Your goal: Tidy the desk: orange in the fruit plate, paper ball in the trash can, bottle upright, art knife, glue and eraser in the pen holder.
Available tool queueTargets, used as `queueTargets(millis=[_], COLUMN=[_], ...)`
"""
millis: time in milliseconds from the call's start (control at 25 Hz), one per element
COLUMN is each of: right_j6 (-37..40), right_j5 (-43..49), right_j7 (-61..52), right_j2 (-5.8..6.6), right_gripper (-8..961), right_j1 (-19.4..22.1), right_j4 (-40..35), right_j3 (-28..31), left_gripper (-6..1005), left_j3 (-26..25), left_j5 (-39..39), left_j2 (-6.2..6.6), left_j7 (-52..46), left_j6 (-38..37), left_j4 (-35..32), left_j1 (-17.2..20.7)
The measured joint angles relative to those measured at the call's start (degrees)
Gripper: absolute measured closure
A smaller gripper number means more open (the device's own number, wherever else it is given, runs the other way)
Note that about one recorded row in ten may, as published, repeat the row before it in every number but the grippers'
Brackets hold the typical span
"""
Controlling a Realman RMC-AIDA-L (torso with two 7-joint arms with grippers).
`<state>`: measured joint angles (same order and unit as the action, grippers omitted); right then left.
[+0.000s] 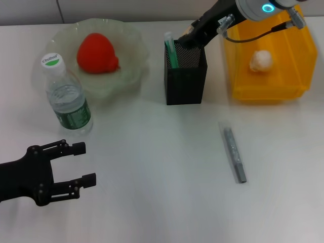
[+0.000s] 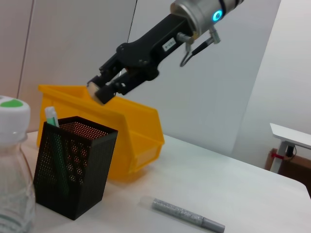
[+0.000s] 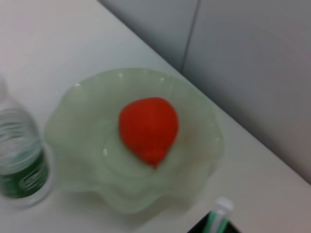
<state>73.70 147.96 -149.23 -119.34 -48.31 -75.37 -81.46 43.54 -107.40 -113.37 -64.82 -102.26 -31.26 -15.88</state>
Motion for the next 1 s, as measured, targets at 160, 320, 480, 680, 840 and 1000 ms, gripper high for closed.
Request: queueTargets(millis=[160, 320, 480, 680, 840, 1000], right_j6=[-3.2, -2.9, 1.5, 18.1, 25.0, 24.4], right_j5=[-0.1, -0.3, -0.4, 0.0, 1.0, 3.8], right_j7=[-0.1, -0.2, -0.2, -1.4, -4.0, -5.0], right_j2=[-0.07, -0.12, -0.12, -0.09, -0.04, -0.28], right_gripper=[555, 524, 411, 291, 221, 223], right_j1=[0.1, 1.0, 2.5, 2.3, 2.1, 3.2], right_j4=[2.2, 1.2, -3.5, -9.4, -8.5, -3.3], right_j3=[0.2, 0.3, 0.7, 2.4, 2.4, 0.0], left_gripper=[198, 198, 198, 198, 198, 198], left_j3=[0.0, 0.0, 0.0, 0.0, 0.0, 0.0], left_j5=[0.0, 0.0, 0.0, 0.1, 0.1, 0.1], left_j2=[0.00, 0.00, 0.00, 0.00, 0.00, 0.00], left_j7=[0.0, -0.2, -0.2, -0.4, -0.4, -0.4], left_j6=[0.1, 0.1, 0.1, 0.1, 0.1, 0.1], left_j4=[0.0, -0.3, -0.4, -0.4, -0.4, -0.4], left_j1=[-0.1, -0.2, -0.3, -0.5, -0.6, -1.1])
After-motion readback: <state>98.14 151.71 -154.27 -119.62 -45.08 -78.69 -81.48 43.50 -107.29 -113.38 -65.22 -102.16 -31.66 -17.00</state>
